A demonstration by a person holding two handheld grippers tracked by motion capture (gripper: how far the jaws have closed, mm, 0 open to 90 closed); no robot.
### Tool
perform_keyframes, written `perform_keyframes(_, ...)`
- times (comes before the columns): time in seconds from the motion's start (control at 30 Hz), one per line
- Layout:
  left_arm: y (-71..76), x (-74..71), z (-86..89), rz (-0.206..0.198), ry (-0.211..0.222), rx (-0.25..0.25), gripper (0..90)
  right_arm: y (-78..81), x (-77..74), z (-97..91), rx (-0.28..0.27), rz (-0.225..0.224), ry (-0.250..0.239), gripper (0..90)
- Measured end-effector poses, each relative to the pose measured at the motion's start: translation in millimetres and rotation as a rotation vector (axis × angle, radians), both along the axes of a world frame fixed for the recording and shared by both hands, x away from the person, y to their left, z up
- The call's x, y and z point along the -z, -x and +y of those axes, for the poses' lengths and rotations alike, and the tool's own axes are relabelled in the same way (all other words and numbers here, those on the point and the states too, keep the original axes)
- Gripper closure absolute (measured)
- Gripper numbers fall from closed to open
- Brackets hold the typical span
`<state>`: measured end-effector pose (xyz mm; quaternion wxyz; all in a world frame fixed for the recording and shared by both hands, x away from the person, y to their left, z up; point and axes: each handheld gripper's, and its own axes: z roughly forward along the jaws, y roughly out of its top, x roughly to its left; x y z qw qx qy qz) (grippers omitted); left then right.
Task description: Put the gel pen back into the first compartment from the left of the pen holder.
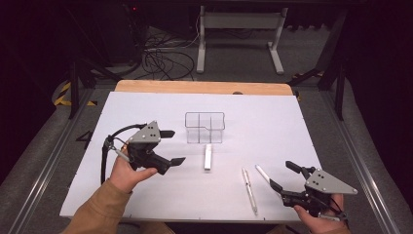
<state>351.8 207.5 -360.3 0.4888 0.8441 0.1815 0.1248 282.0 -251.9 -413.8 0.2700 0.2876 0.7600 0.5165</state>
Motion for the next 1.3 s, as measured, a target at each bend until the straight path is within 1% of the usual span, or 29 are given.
perform_keyframes(0.07,6.2,4.4,4.3,-0.013,0.023,-0.019,10.3,0.5,-1.5,0.9,0.001,-0.007,-0.003,22.2)
perform_keyframes(0.1,8.9,6.4,6.6,-0.024,0.028,-0.026,9.7,0.4,-2.0,1.2,0.002,-0.011,-0.004,22.0)
perform_keyframes(0.13,12.0,8.7,8.5,-0.022,0.038,-0.035,9.2,0.3,-2.3,1.6,0.004,-0.013,-0.005,21.7)
perform_keyframes(0.23,20.9,14.8,14.0,-0.051,0.057,-0.076,7.6,-0.1,-2.3,3.8,0.005,-0.015,-0.003,20.1)
perform_keyframes(0.37,28.2,21.4,19.2,-0.072,0.07,-0.091,7.1,-1.3,-0.5,9.1,0.0,-0.011,-0.008,17.1)
perform_keyframes(0.47,32.1,22.5,22.9,-0.078,0.102,-0.087,9.1,-2.0,-0.1,12.1,-0.001,-0.01,-0.004,16.2)
perform_keyframes(0.53,33.3,22.5,25.4,-0.084,0.122,-0.09,9.0,-3.0,0.1,13.5,-0.011,0.001,0.006,16.9)
perform_keyframes(0.57,33.9,22.7,26.4,-0.083,0.13,-0.092,9.1,-3.3,0.2,14.4,-0.004,0.007,0.001,17.4)
perform_keyframes(0.67,35.9,25.0,28.4,-0.093,0.138,-0.116,9.1,-3.9,0.4,16.3,-0.007,0.013,-0.006,19.6)
perform_keyframes(0.73,36.9,26.9,30.0,-0.09,0.151,-0.12,9.0,-3.8,-0.1,17.3,-0.013,0.014,-0.005,21.1)
perform_keyframes(0.77,37.8,27.7,30.3,-0.08,0.165,-0.121,9.0,-3.4,-0.6,18.0,-0.014,0.016,-0.013,21.9)
perform_keyframes(0.87,40.1,27.9,31.8,-0.082,0.177,-0.127,9.0,-3.4,-2.3,19.6,-0.022,0.025,-0.033,26.7)
perform_keyframes(0.9,40.9,27.8,32.4,-0.086,0.178,-0.129,8.9,-3.4,-2.9,20.1,-0.023,0.03,-0.035,28.2)
perform_keyframes(0.97,42.0,27.7,33.4,-0.095,0.175,-0.132,8.9,-3.6,-4.2,21.5,-0.02,0.028,-0.039,28.2)
perform_keyframes(1.1,46.2,29.4,33.8,-0.117,0.143,-0.15,8.9,-4.5,-6.0,25.1,-0.031,0.035,-0.036,30.1)
perform_keyframes(1.17,47.7,30.5,34.7,-0.121,0.133,-0.152,8.9,-4.7,-6.1,27.1,-0.036,0.035,-0.034,30.0)
perform_keyframes(1.3,49.0,32.8,36.2,-0.116,0.134,-0.156,8.9,-6.1,-4.8,29.5,-0.039,0.04,-0.026,30.0)
